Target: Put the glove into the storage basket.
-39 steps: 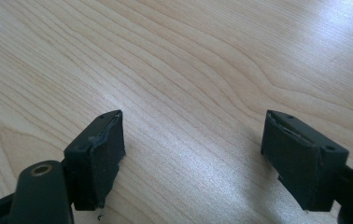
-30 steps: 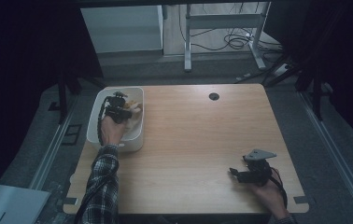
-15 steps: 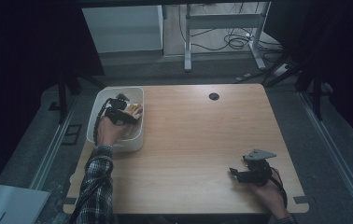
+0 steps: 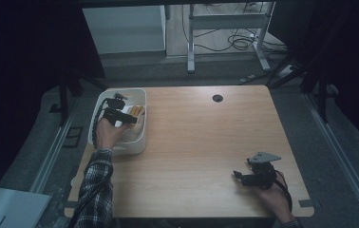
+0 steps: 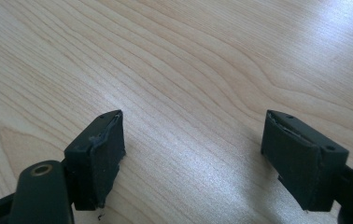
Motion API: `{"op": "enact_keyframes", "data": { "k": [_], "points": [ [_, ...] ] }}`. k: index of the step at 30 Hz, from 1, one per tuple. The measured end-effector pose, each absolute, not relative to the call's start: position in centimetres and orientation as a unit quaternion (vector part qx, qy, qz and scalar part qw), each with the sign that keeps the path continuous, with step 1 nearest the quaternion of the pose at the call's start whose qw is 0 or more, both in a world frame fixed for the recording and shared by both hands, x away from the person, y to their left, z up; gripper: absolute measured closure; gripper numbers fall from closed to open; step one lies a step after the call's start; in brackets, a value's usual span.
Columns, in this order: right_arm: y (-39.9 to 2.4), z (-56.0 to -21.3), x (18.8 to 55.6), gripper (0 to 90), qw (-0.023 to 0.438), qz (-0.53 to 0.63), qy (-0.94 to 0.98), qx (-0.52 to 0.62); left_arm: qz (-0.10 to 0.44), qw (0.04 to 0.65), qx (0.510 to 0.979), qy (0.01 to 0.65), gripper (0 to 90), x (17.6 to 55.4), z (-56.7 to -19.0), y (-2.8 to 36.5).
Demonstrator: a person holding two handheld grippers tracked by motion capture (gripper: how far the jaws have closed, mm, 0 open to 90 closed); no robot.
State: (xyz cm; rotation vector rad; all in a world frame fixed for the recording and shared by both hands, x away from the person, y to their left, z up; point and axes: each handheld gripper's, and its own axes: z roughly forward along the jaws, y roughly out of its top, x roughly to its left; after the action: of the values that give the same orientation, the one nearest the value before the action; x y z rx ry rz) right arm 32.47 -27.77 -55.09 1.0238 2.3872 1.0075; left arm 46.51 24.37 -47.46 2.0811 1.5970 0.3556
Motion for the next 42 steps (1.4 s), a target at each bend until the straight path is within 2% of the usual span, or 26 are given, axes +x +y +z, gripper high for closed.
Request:
{"op": "enact_keyframes", "data": {
  "k": [3, 12, 21, 42],
  "points": [
    [-27.8, -55.1, 32.5, 21.8, 0.177, 0.356, 0.843, 0.362, 0.133, 0.263, 0.759, 0.581, 29.7, 46.2, -47.4, 24.4],
    [-27.8, -55.1, 32.5, 21.7, 0.177, 0.356, 0.843, 0.362, 0.156, 0.308, 0.742, 0.575, 16.5, 45.0, -47.5, 24.7],
    [-27.8, -55.1, 32.5, 21.7, 0.177, 0.356, 0.843, 0.362, 0.172, 0.337, 0.744, 0.550, 8.3, 43.3, -47.0, 24.9],
    [-27.8, -55.1, 32.5, 21.7, 0.178, 0.354, 0.844, 0.362, 0.175, 0.384, 0.743, 0.519, 2.3, 39.7, -46.9, 25.3]
  ]
}}
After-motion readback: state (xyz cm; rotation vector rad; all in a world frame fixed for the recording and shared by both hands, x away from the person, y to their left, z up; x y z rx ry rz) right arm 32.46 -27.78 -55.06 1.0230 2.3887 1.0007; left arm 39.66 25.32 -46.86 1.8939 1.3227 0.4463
